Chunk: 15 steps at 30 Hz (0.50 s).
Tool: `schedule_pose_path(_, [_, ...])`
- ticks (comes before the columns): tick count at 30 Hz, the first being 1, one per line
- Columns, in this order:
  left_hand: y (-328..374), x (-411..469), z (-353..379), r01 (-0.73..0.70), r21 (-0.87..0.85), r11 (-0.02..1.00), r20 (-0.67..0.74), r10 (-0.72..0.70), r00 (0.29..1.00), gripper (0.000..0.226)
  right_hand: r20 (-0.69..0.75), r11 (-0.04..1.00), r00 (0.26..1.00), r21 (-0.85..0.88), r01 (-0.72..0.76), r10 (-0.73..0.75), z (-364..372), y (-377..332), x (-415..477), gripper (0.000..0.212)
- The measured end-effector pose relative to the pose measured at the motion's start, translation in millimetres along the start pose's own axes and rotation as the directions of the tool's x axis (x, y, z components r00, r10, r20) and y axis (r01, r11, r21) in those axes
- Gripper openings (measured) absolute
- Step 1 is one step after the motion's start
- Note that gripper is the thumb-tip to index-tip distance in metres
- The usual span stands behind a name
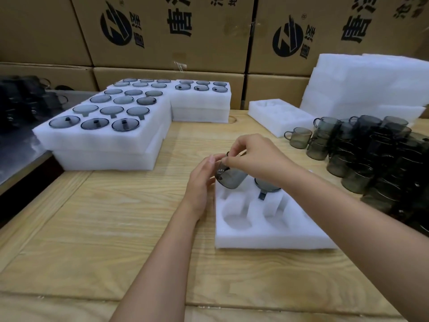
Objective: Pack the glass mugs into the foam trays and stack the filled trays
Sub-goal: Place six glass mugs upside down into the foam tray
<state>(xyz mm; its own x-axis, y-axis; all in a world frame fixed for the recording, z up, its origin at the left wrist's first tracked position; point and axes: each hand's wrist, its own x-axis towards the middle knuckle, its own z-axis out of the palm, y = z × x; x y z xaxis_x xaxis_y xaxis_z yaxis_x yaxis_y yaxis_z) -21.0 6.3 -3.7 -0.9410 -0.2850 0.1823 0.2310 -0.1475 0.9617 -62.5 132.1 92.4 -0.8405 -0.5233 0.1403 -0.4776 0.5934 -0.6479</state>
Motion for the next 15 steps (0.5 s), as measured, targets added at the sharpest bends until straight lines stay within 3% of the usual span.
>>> schedule_pose_path(8, [0, -3, 1, -0.018, -0.065, 0.998, 0.033, 0.020, 0.999, 0.034, 0.094, 0.996, 0.994, -0.066, 0.055, -0.049, 6, 12, -1, 0.035])
schedule_pose_path(13, [1, -3, 1, -0.006, -0.074, 0.997, 0.020, 0.007, 1.000, 0.051, 0.194, 0.991, 0.977, -0.086, 0.105, -0.087, 4, 18, 2, 0.041])
schedule_pose_path(15, [0, -3, 1, -0.001, -0.068, 0.998, 0.016, 0.002, 1.000, 0.060, 0.298, 0.997, 0.952, 0.011, 0.075, -0.075, 2, 18, 6, 0.050])
